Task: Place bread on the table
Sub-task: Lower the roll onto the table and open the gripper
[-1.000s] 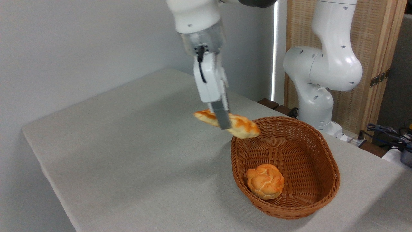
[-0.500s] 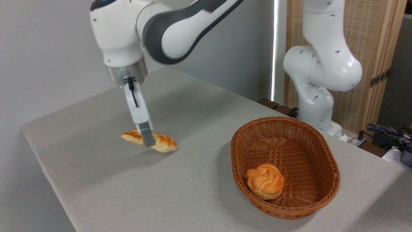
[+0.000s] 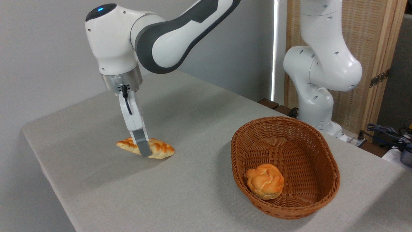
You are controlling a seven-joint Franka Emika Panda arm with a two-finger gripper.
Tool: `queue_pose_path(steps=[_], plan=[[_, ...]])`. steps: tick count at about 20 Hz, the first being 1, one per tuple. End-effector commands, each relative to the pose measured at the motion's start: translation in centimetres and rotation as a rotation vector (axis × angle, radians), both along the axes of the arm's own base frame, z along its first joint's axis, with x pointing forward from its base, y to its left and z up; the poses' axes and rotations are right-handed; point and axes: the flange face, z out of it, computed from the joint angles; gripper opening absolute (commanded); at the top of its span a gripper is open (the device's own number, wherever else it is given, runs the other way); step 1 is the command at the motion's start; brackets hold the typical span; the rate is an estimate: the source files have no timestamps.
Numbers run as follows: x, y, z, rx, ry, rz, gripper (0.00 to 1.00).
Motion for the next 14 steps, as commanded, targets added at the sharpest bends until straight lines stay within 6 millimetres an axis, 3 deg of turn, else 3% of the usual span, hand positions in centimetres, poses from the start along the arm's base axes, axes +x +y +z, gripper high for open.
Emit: queue_pose_path(steps=[1, 6, 7, 11, 14], plan=[[0.3, 0.0, 0.5, 0.007, -0.013, 0.013, 1.0], [0.4, 0.9, 2.4, 0.004, -0.04, 0.156, 1.0], [0.7, 1.3, 4.0, 0.0, -0.059, 0.216, 1.0], [1.5, 5.9, 9.6, 0.011, -0.055, 0.358, 1.0], [0.2, 9.9, 13.7, 0.025, -0.026, 0.402, 1.0]])
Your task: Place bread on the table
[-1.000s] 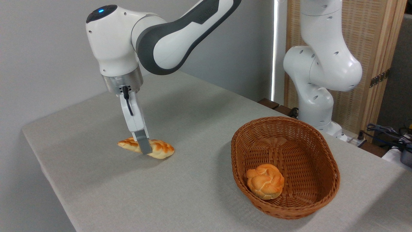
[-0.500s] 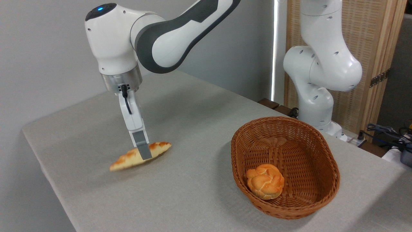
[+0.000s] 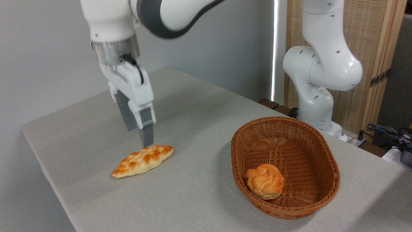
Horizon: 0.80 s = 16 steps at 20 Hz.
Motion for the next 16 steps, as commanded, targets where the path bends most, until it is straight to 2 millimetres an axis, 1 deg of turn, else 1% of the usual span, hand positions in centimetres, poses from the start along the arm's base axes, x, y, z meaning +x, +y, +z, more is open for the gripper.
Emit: queue_pose_path(steps=[1, 4, 5, 6, 9, 11, 12, 16], plan=[[-1.4, 4.0, 4.2, 0.005, 0.008, 0.046, 1.0], [-1.9, 7.1, 5.4, -0.045, -0.005, 0.065, 1.0], [-2.0, 7.8, 5.6, -0.049, -0.008, 0.076, 1.0], [-2.3, 8.1, 6.0, -0.049, -0.013, 0.081, 1.0], [-3.0, 8.4, 6.0, -0.044, -0.01, 0.054, 1.0], [-4.5, 8.4, 6.0, -0.04, 0.017, 0.051, 1.0], [-5.0, 9.0, 6.0, -0.039, 0.023, 0.063, 1.0], [-5.1, 9.2, 5.9, -0.039, 0.026, 0.07, 1.0]])
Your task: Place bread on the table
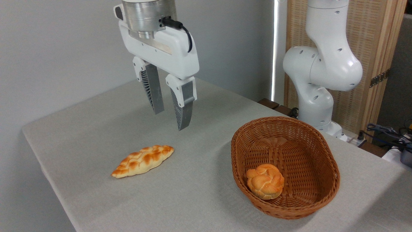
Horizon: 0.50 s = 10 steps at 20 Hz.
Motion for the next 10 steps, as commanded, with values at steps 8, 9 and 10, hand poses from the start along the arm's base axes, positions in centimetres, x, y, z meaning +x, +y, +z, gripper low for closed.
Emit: queue_pose_path(steps=[8, 9, 10], plan=[[-0.3, -0.23, -0.26, -0.009, -0.001, -0.013, 1.0], [-0.29, -0.15, -0.25, -0.009, -0.003, -0.012, 1.0], [-0.25, -0.14, -0.22, -0.009, -0.006, -0.013, 1.0]])
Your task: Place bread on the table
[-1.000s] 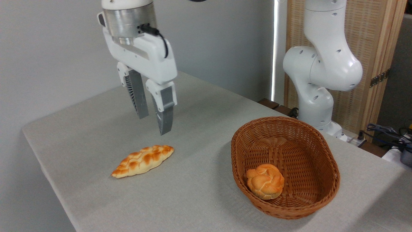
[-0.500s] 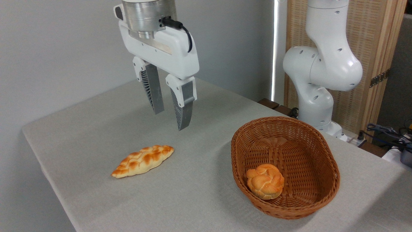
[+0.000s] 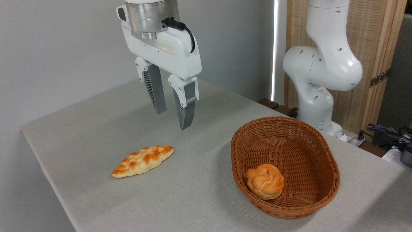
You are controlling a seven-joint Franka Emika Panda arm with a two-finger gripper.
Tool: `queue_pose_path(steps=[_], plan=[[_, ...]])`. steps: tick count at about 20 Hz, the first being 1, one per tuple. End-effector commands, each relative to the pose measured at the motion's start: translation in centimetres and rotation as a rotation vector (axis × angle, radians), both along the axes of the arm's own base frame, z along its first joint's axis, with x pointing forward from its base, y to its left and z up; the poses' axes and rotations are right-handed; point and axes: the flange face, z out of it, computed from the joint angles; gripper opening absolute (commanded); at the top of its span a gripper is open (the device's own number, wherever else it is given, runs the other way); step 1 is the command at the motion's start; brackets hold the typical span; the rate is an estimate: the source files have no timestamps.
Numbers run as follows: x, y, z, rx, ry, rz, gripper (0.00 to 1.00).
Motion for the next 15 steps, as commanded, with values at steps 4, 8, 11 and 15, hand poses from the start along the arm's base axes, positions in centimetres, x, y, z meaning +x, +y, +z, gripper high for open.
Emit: queue_pose_path(steps=[4, 8, 11, 15], plan=[[0.08, -0.01, 0.01, -0.004, -0.011, -0.012, 1.0], [0.06, 0.05, -0.02, 0.009, -0.009, -0.014, 1.0], [0.1, 0.01, -0.11, 0.048, -0.007, -0.016, 1.0], [0.1, 0.01, -0.11, 0.048, -0.007, -0.014, 1.0]])
